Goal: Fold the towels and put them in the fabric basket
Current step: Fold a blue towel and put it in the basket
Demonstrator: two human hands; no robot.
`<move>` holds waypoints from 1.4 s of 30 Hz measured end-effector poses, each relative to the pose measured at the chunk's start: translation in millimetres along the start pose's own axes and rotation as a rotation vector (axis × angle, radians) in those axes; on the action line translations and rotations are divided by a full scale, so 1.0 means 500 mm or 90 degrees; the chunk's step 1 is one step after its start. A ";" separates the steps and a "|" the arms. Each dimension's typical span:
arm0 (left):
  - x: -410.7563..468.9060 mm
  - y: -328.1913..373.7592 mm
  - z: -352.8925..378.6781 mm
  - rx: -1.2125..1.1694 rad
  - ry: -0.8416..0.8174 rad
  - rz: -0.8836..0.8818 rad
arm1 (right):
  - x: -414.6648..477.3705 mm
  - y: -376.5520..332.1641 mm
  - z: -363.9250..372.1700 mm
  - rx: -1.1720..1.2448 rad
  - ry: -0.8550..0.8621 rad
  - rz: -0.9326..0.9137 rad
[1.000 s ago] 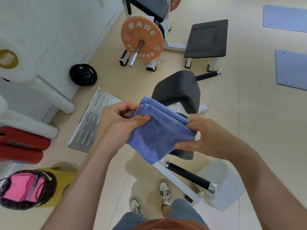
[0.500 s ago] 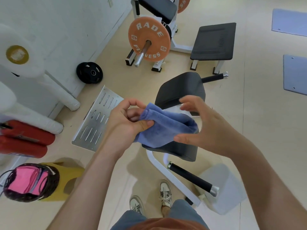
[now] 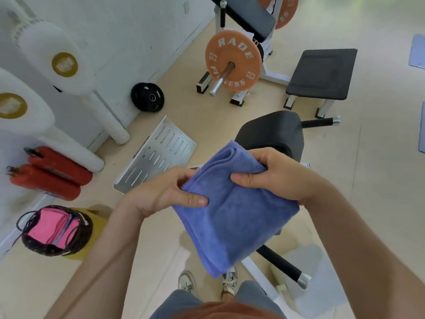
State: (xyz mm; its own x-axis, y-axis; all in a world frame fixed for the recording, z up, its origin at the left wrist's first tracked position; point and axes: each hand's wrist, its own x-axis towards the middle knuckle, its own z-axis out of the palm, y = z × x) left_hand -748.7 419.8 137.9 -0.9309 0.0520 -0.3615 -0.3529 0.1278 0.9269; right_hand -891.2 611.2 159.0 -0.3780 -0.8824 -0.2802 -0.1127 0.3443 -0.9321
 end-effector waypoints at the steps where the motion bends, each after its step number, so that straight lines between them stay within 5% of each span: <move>1: -0.008 -0.012 -0.009 -0.104 0.018 0.016 | 0.003 0.002 0.001 0.052 0.012 0.008; 6: -0.008 -0.079 0.010 -0.594 0.162 0.080 | 0.023 0.010 0.020 0.190 0.107 0.006; 9: -0.021 -0.097 0.051 -0.784 0.080 0.093 | 0.051 0.007 0.042 0.198 0.120 -0.007; 12: -0.052 -0.107 0.065 -0.764 0.105 0.063 | 0.088 -0.003 0.074 0.137 0.118 -0.027; 20: -0.196 -0.144 -0.041 -0.486 0.569 -0.015 | 0.200 -0.086 0.229 -0.153 0.027 -0.085; 27: -0.418 -0.242 -0.141 -0.638 0.614 0.037 | 0.312 -0.118 0.455 0.149 -0.165 0.064; 29: -0.499 -0.267 -0.168 -0.546 0.746 -0.004 | 0.340 -0.133 0.538 0.162 -0.178 0.075; 32: -0.627 -0.276 -0.201 -0.203 0.925 0.035 | 0.370 -0.170 0.661 0.170 -0.214 0.082; 37: -0.700 -0.314 -0.215 0.543 0.737 -0.115 | 0.402 -0.223 0.876 0.139 -0.255 0.132; 42: -0.781 -0.392 -0.259 0.410 0.789 -0.182 | 0.427 -0.247 1.017 0.100 -0.301 0.184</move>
State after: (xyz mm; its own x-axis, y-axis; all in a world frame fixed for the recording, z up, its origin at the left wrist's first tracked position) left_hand -328.0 246.1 110.5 -0.4337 -0.8947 0.1069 -0.7486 0.4238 0.5099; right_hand -490.6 217.0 97.4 0.0832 -0.8196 -0.5668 0.0860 0.5726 -0.8153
